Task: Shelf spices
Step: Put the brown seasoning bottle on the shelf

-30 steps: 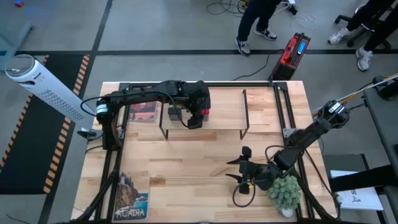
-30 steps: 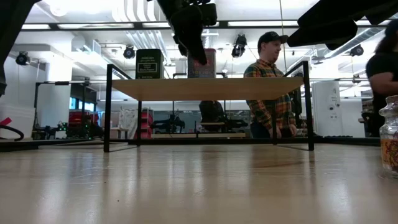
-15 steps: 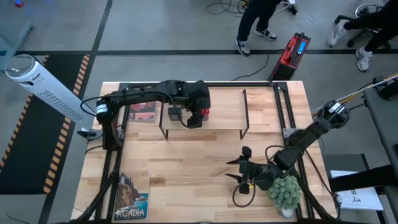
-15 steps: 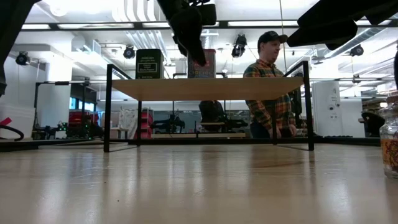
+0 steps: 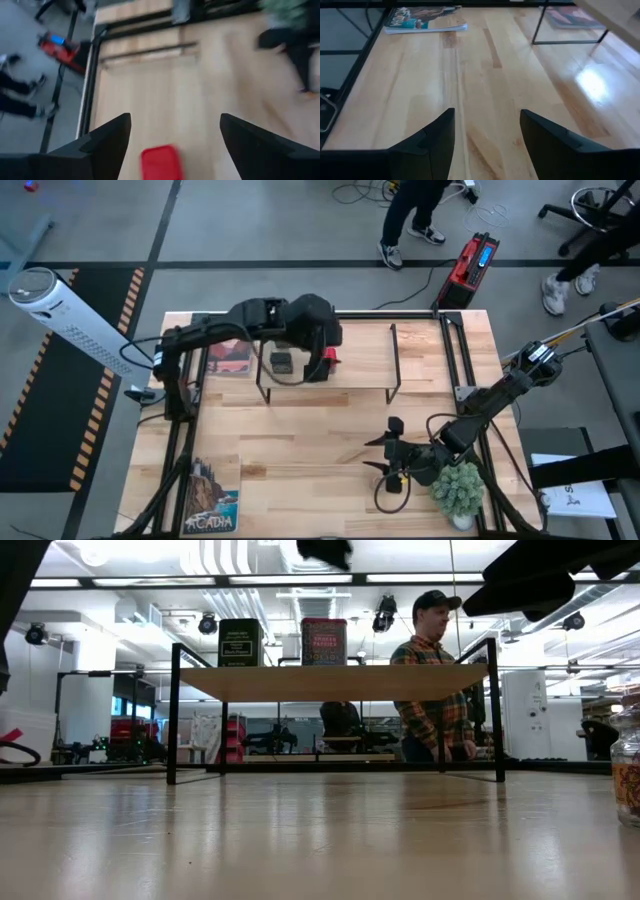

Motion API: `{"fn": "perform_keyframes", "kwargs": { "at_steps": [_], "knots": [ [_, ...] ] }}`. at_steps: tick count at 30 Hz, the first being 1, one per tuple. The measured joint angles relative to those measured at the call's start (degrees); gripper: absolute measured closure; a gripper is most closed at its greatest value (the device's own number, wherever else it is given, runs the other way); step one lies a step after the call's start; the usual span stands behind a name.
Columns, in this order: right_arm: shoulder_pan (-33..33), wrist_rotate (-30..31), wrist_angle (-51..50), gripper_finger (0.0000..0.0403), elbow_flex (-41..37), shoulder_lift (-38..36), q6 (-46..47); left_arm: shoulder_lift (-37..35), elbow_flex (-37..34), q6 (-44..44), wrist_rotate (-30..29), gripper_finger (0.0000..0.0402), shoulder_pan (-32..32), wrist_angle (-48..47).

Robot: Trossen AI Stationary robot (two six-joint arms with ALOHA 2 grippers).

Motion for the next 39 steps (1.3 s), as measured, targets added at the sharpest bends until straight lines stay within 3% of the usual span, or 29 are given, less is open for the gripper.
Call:
{"fn": "perform_keyframes", "kwargs": {
  "at_steps": [11,15,19,26,39],
  "knots": [
    [2.82,-14.84,0.56,0.0204,3.78,-1.94,-4.55,0.00,2.97,-7.76,0.07,0.0125,-18.56,-1.27],
    [2.78,-19.68,-11.47,0.0204,10.76,-0.89,-0.45,0.00,1.49,-12.10,-1.11,0.0132,-25.39,-1.80],
    [2.75,-21.21,-28.69,0.0204,19.05,2.87,2.03,0.00,-1.41,-14.86,-6.91,0.0138,-31.29,-1.49],
    [2.78,-24.42,-32.00,0.0204,25.42,9.09,1.88,-0.30,-9.58,-21.21,-12.06,0.0151,-37.90,-0.02],
    [2.87,-25.65,-32.48,0.0204,25.16,14.90,7.91,-8.03,-35.69,-27.69,-15.33,0.0183,-41.41,23.16]
  ]
}}
